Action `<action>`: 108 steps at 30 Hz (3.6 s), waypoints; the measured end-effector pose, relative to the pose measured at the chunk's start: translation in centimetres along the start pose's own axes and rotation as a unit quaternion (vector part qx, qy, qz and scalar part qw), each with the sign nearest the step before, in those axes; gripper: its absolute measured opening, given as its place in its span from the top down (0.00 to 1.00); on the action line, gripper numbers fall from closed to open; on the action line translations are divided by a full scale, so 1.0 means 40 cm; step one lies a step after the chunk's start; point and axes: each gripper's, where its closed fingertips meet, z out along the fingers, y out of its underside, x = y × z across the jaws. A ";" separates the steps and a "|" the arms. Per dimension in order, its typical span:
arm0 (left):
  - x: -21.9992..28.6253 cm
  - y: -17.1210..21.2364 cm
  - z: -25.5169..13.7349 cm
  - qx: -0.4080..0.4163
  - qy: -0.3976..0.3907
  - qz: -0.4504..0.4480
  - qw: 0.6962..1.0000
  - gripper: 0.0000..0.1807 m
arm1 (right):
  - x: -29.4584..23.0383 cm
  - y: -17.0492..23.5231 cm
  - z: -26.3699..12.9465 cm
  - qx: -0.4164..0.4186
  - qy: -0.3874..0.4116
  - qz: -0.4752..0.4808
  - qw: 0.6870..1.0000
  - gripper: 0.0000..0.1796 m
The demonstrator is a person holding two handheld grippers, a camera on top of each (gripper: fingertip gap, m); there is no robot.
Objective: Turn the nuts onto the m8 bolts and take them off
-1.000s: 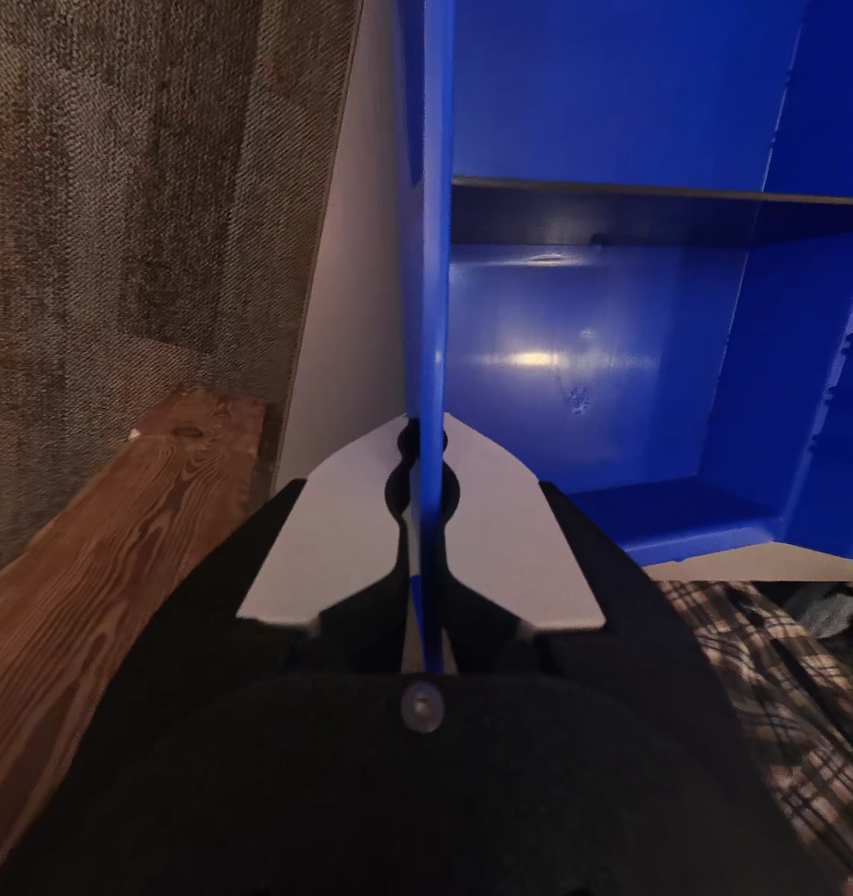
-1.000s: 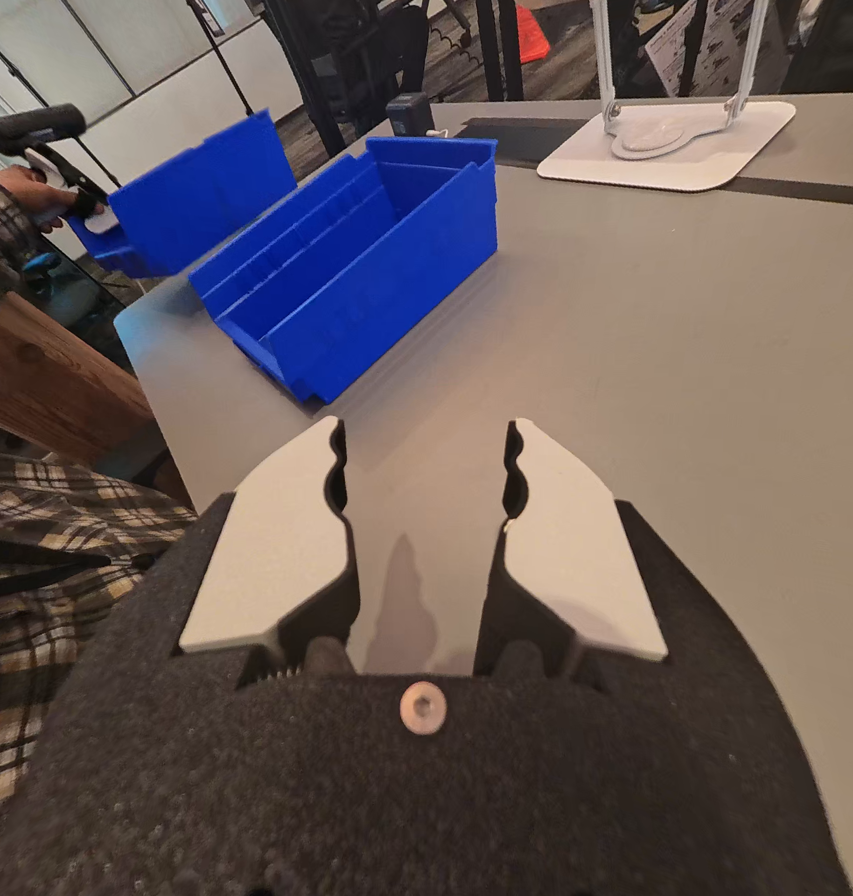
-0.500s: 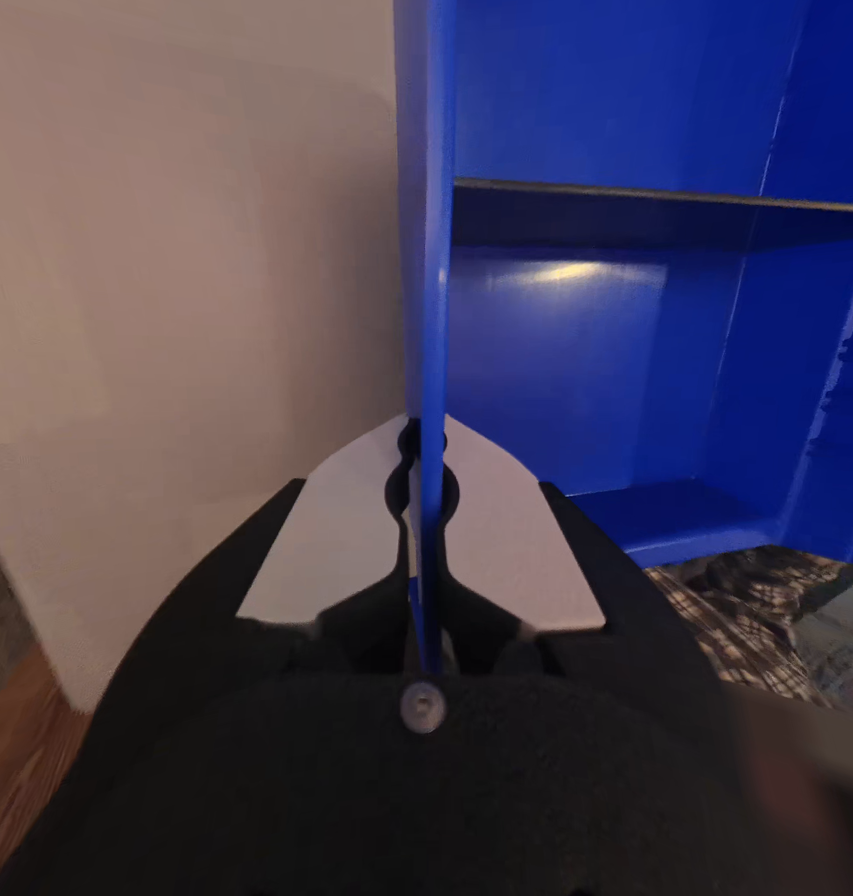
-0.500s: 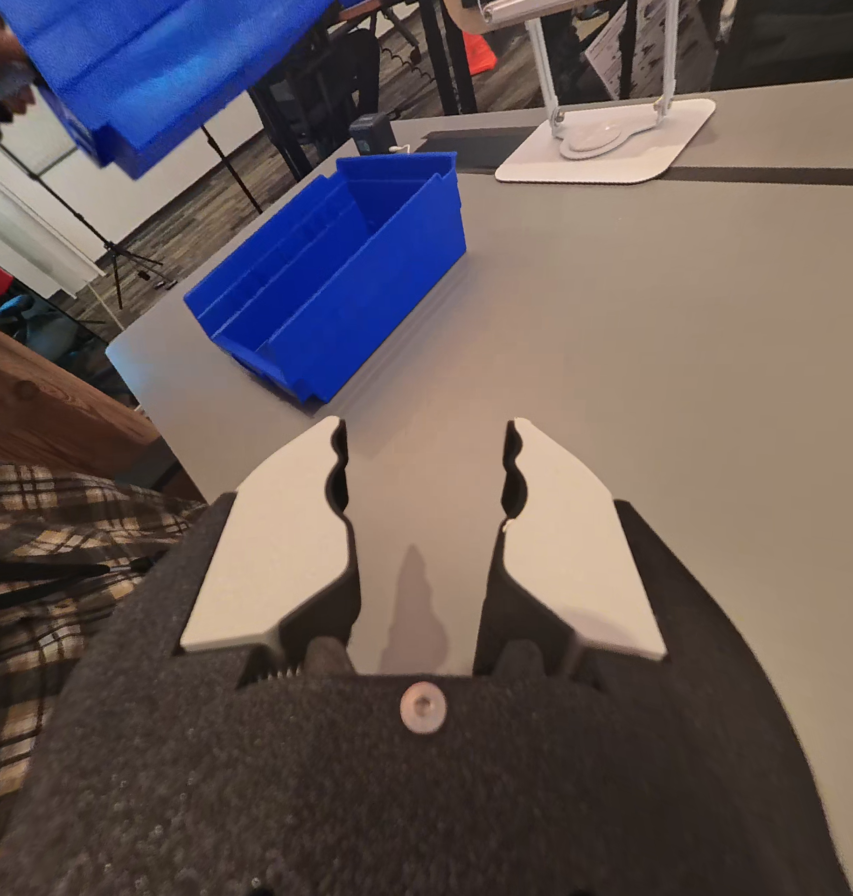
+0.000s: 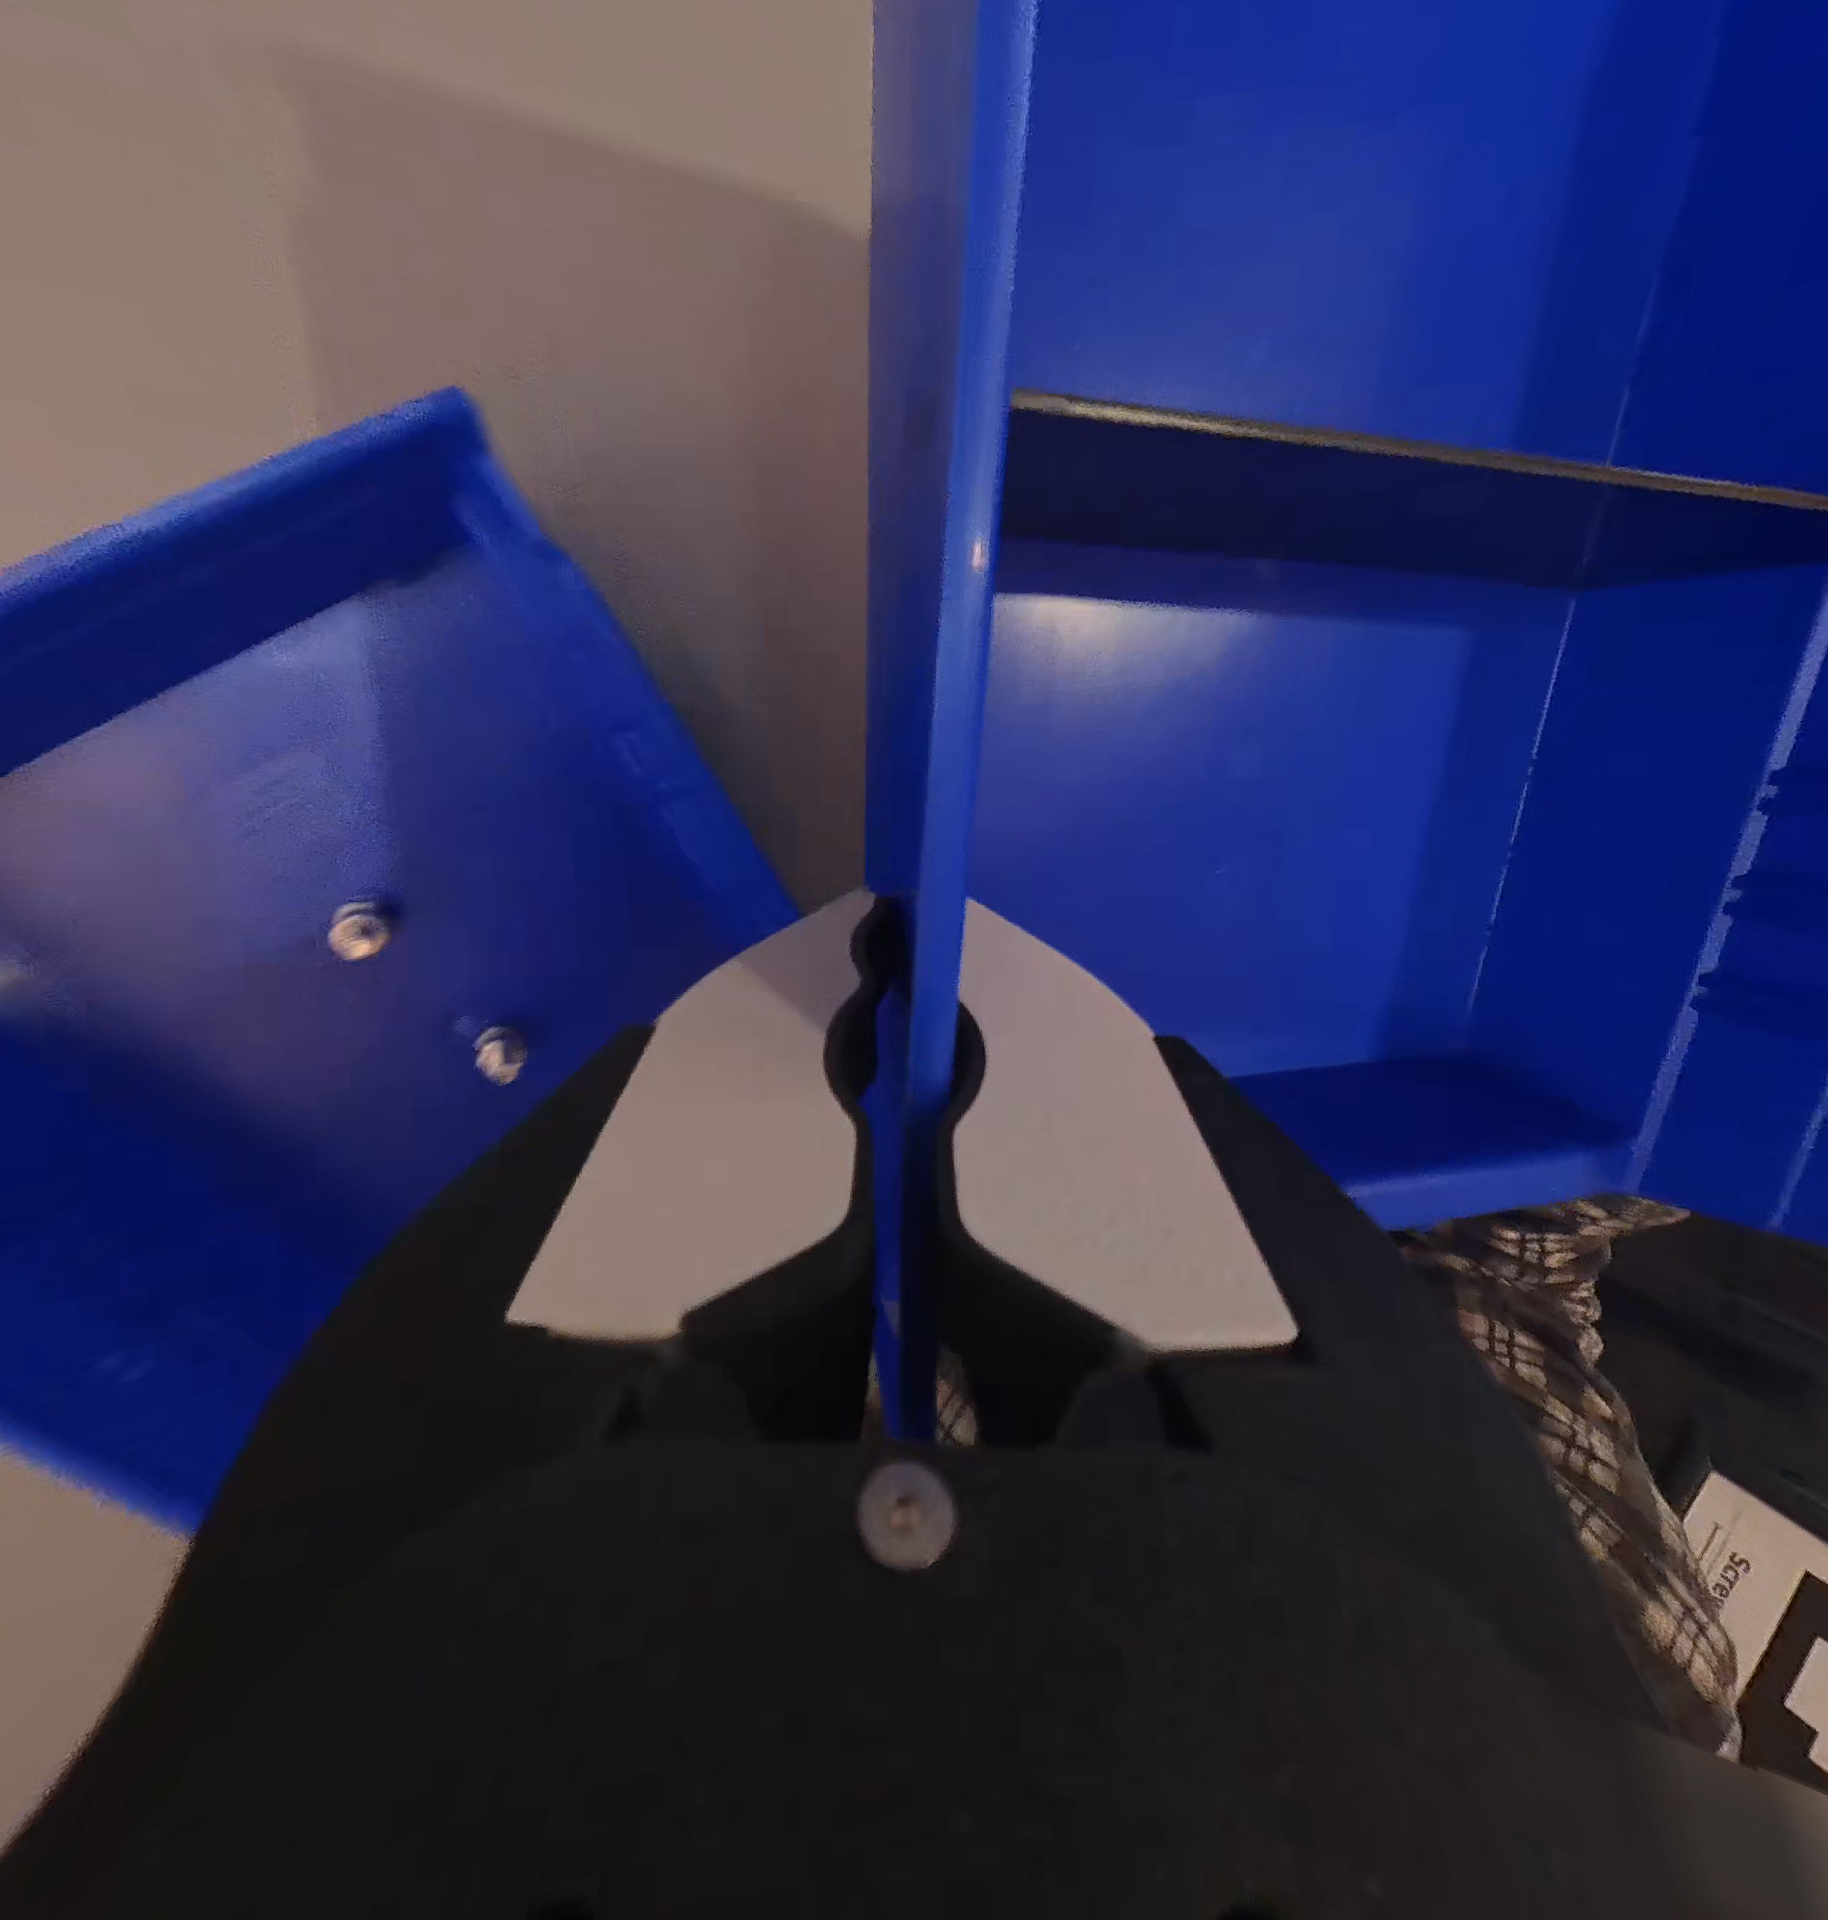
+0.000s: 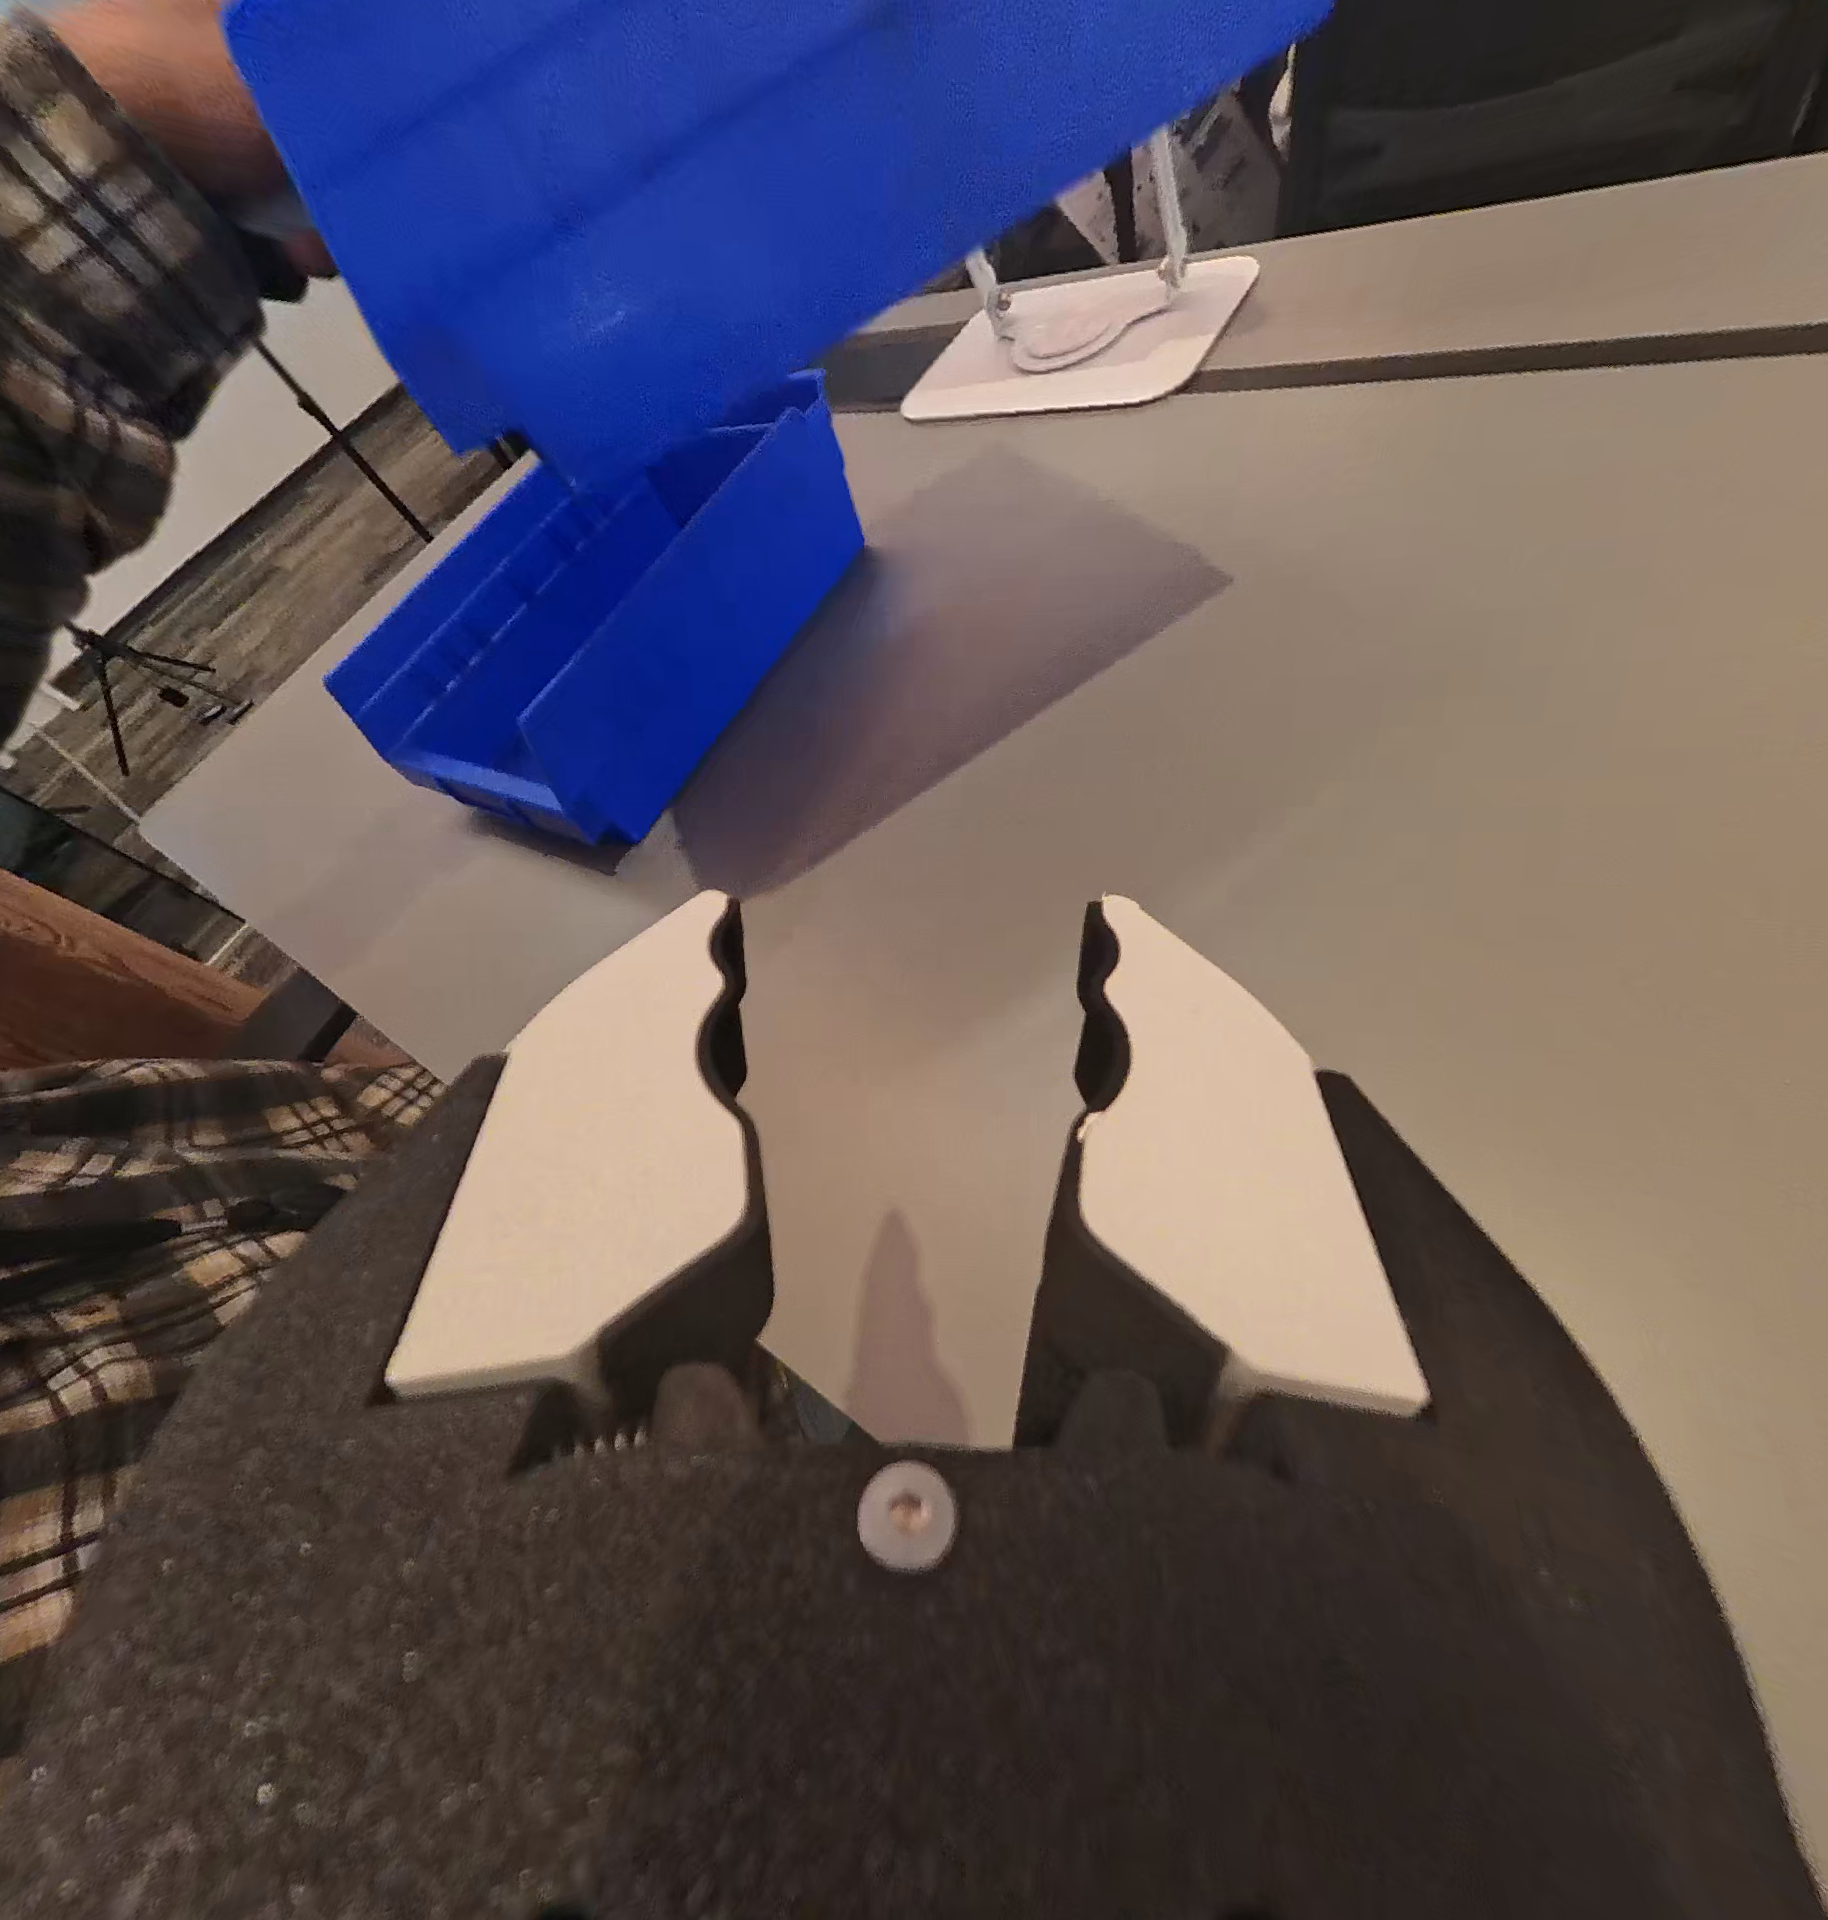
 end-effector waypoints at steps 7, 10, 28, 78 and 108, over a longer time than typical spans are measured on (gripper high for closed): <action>0.092 0.012 0.206 -0.056 -0.011 0.013 0.998 0.97 | 0.035 0.014 -0.031 0.008 0.011 0.018 1.000 0.66; 0.106 0.024 0.280 -0.083 -0.043 0.025 0.995 0.97 | 0.045 0.014 -0.035 0.013 0.014 0.022 1.000 0.66; 0.122 0.101 0.442 -0.105 -0.001 0.034 0.994 0.89 | 0.059 0.031 0.029 -0.022 0.013 0.031 0.999 0.63; -0.066 0.441 -0.275 0.405 0.240 0.215 0.856 0.66 | 0.372 0.134 0.132 -0.420 0.246 0.197 0.851 0.97; -0.082 0.387 -0.183 0.380 0.231 0.201 0.873 0.67 | 0.713 0.089 -0.066 -0.385 0.275 0.224 0.852 0.97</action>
